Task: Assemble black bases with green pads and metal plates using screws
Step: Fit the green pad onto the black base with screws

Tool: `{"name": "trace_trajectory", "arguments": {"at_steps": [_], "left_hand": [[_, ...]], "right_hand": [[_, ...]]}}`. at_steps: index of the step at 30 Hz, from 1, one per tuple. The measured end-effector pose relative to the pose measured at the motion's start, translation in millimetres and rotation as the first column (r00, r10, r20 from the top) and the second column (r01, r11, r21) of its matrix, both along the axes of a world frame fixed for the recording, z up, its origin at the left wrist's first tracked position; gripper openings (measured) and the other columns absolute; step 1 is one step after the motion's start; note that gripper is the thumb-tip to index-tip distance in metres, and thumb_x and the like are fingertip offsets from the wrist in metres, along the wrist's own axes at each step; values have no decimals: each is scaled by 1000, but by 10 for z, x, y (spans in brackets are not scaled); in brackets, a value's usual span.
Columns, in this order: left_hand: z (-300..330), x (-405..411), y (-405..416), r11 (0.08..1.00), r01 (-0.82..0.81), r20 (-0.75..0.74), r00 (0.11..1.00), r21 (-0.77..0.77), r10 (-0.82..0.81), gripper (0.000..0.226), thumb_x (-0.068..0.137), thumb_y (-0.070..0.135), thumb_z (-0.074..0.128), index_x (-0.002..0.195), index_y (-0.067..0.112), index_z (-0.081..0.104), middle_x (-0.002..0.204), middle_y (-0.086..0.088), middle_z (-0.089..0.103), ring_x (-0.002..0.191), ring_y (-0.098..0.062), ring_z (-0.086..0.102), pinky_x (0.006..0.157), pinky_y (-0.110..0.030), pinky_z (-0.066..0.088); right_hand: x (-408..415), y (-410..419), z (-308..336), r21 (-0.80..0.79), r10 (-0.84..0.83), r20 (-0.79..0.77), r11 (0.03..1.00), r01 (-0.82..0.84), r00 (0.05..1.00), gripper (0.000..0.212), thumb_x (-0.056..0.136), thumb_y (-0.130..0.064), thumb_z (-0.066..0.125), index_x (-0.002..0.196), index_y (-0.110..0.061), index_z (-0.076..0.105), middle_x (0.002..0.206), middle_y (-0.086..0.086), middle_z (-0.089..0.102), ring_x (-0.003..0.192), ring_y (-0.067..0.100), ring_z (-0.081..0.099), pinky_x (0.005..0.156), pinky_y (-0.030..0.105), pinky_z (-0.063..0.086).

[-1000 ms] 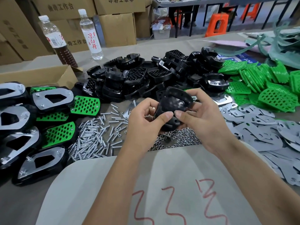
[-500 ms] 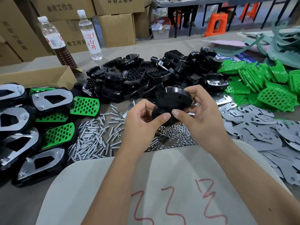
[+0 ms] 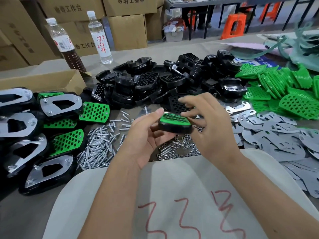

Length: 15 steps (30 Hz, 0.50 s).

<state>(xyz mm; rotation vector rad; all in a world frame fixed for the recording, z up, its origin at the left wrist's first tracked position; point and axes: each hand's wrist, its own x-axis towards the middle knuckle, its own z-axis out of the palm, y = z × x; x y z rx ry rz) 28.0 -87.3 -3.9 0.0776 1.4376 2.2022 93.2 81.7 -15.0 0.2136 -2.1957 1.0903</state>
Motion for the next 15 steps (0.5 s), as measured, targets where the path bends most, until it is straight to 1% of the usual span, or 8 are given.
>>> {"name": "trace_trajectory", "arguments": {"at_steps": [2, 3, 4, 6, 8, 11, 13, 15], "left_hand": [[-11, -29, -39, 995, -74, -43, 997, -63, 71, 36, 77, 13, 77, 111, 5, 69, 96, -15, 79, 74, -22, 77, 55, -28, 61], [-22, -42, -50, 988, -109, -61, 993, -106, 103, 38, 82, 4, 74, 119, 5, 67, 101, -15, 79, 80, -25, 78, 58, -33, 62], [-33, -57, -53, 979, -153, -73, 987, -131, 145, 40, 86, -1, 71, 125, 4, 65, 107, -17, 79, 89, -31, 78, 66, -38, 64], [-44, -83, -63, 961, -252, -79, 966, -115, 244, 35, 90, -5, 65, 124, 2, 66, 114, -20, 77, 103, -40, 75, 79, -48, 63], [-28, -112, -86, 932, -351, -90, 935, -91, 344, 27, 91, -7, 62, 115, 3, 70, 113, -21, 76, 101, -40, 75, 79, -53, 65], [-43, -165, -142, 875, -481, -95, 875, -47, 476, 22, 91, -7, 63, 103, 9, 72, 97, -10, 78, 84, -25, 77, 65, -39, 64], [-48, -182, -163, 857, -515, -76, 855, -14, 513, 22, 92, -6, 63, 103, 11, 71, 95, -6, 78, 84, -21, 76, 70, -41, 65], [-57, -195, -163, 855, -518, -82, 853, -12, 515, 23, 92, -6, 62, 105, 11, 70, 96, -5, 77, 85, -21, 75, 80, -46, 64]], "right_hand": [[-15, -10, -10, -196, 48, 79, 980, -32, 996, 69, 81, 19, 64, 131, -26, 54, 123, 1, 55, 110, 11, 70, 84, 28, 63], [-15, -13, -30, -235, 44, 113, 972, -16, 993, 69, 82, 17, 67, 131, -28, 50, 124, 1, 55, 111, 10, 69, 84, 26, 62], [-15, -1, -48, -196, 18, 147, 980, 11, 989, 66, 82, 13, 72, 129, -28, 49, 122, 0, 55, 109, 10, 68, 81, 24, 61], [-8, 31, -76, 48, -35, 206, 999, 26, 978, 54, 81, -3, 84, 119, -26, 54, 112, -9, 57, 98, 8, 63, 72, 21, 55], [10, 17, -71, 234, 19, 241, 969, -77, 970, 43, 82, -18, 85, 117, -24, 61, 103, -14, 57, 93, 7, 54, 75, 22, 44], [19, -45, -42, 336, 134, 277, 914, -227, 951, 30, 87, -25, 82, 112, -22, 67, 100, -14, 58, 95, 5, 48, 85, 29, 44], [20, -94, -29, 376, 190, 321, 874, -309, 928, 19, 91, -25, 78, 107, -22, 69, 100, -12, 58, 96, 7, 46, 89, 33, 44], [16, -129, -19, 401, 205, 360, 847, -349, 910, 12, 95, -23, 74, 107, -22, 73, 100, -12, 54, 98, 7, 42, 90, 31, 42]]}}
